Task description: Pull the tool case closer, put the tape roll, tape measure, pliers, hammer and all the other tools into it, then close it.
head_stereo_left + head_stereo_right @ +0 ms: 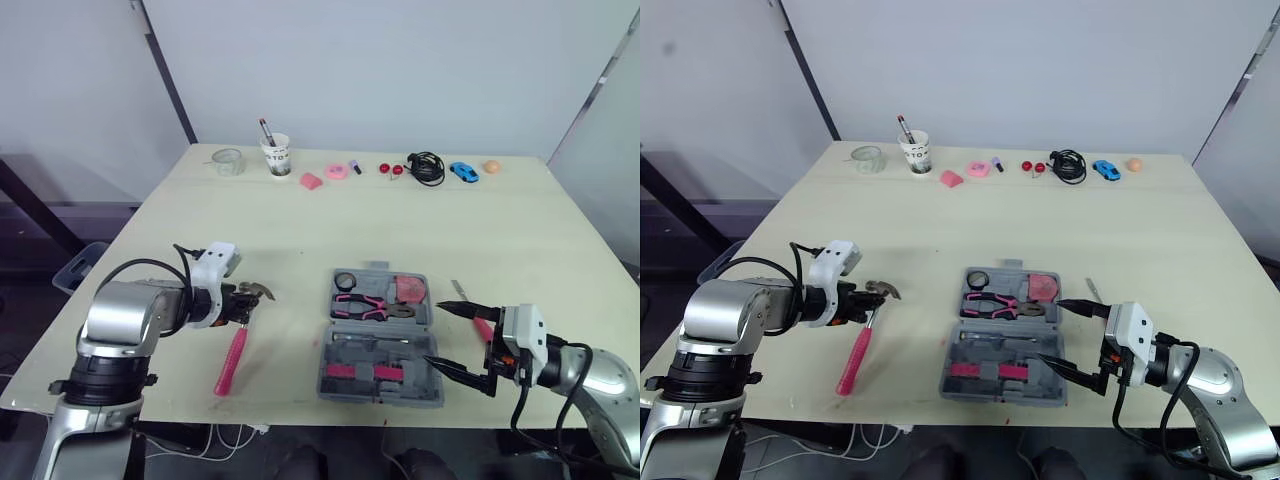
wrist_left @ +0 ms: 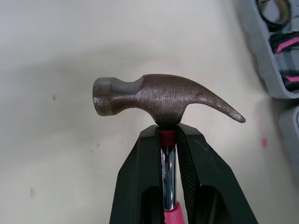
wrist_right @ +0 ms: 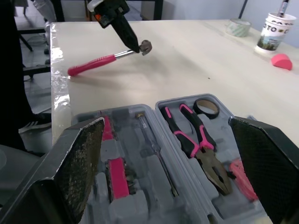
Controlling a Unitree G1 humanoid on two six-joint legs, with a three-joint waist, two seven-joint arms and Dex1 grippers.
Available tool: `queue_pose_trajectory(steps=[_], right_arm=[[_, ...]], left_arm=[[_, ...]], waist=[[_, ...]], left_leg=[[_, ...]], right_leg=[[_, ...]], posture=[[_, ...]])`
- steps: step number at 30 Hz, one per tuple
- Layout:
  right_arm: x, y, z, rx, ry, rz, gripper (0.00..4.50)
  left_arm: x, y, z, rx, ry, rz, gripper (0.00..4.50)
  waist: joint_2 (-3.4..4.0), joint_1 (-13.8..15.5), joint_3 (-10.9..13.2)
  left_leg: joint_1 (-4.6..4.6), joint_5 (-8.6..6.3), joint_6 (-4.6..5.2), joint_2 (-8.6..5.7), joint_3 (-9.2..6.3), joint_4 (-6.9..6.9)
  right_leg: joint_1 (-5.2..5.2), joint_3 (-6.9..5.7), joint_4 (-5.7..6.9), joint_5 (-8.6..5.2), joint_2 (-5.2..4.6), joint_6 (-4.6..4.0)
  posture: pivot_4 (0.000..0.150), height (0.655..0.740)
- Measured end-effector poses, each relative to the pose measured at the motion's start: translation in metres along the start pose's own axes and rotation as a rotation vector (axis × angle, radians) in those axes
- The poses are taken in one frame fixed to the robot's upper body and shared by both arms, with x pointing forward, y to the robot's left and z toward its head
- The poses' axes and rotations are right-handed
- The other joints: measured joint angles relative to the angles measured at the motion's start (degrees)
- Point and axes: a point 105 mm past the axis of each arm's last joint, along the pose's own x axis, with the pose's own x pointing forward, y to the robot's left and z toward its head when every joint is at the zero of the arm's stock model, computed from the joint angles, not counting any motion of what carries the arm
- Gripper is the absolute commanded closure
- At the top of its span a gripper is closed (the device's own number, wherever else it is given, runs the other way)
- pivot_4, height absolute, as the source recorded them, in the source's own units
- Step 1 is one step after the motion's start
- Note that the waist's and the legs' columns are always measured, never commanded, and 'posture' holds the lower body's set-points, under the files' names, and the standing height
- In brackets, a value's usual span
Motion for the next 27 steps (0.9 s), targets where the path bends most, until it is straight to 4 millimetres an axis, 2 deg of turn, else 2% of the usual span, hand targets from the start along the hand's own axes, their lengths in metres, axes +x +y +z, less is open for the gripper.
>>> queue_pose_trajectory(steps=[10, 12, 13, 14, 20, 27], right_arm=[[0.000, -0.002, -0.001, 0.003, 0.000, -0.008, 0.00], [0.000, -0.002, -0.001, 0.003, 0.000, -0.010, 0.00], [0.000, -0.002, -0.001, 0.002, 0.000, -0.011, 0.00], [0.000, -0.002, -0.001, 0.002, -0.001, -0.012, 0.00], [0.001, 0.000, 0.003, -0.009, -0.005, -0.009, 0.00], [-0.002, 0.001, 0.000, 0.001, 0.009, -0.019, 0.00]], left_arm=[[0.023, 0.003, -0.007, -0.071, 0.016, 0.093, 4.47], [0.024, 0.003, -0.007, -0.068, 0.014, 0.096, 3.47], [0.025, 0.003, -0.008, -0.062, 0.011, 0.099, 3.30], [0.025, 0.004, -0.008, -0.058, 0.006, 0.102, 2.89], [0.030, 0.007, -0.008, -0.050, -0.032, 0.122, 0.07], [0.034, 0.005, -0.031, 0.000, -0.103, 0.127, 0.02]], waist=[[-0.01, 0.06, 0.00], [-0.01, 0.06, 0.00], [-0.01, 0.06, 0.00], [-0.01, 0.04, 0.00], [-0.01, 0.04, 0.00], [0.03, 0.01, -0.02]], left_leg=[[0.00, 0.01, -0.02, -0.02, 0.00, 0.00], [0.00, 0.01, -0.02, -0.02, -0.01, 0.00], [0.00, 0.01, -0.02, -0.02, -0.01, 0.00], [0.00, 0.01, -0.02, -0.02, -0.01, 0.00], [0.01, 0.01, -0.02, -0.02, -0.01, 0.00], [0.04, 0.01, -0.03, -0.01, -0.04, -0.01]], right_leg=[[0.00, 0.02, 0.00, 0.01, -0.03, -0.01], [0.00, 0.02, 0.00, 0.01, -0.03, -0.01], [0.00, 0.02, 0.00, 0.01, -0.03, -0.02], [0.00, 0.02, 0.00, 0.01, -0.02, -0.02], [0.00, 0.03, 0.00, 0.01, -0.03, -0.02], [0.00, 0.09, 0.00, 0.01, -0.09, -0.03]], posture=[[0.150, 0.7400], [0.150, 0.7400], [0.150, 0.7400], [0.150, 0.7400], [0.150, 0.7400], [0.150, 0.7400]])
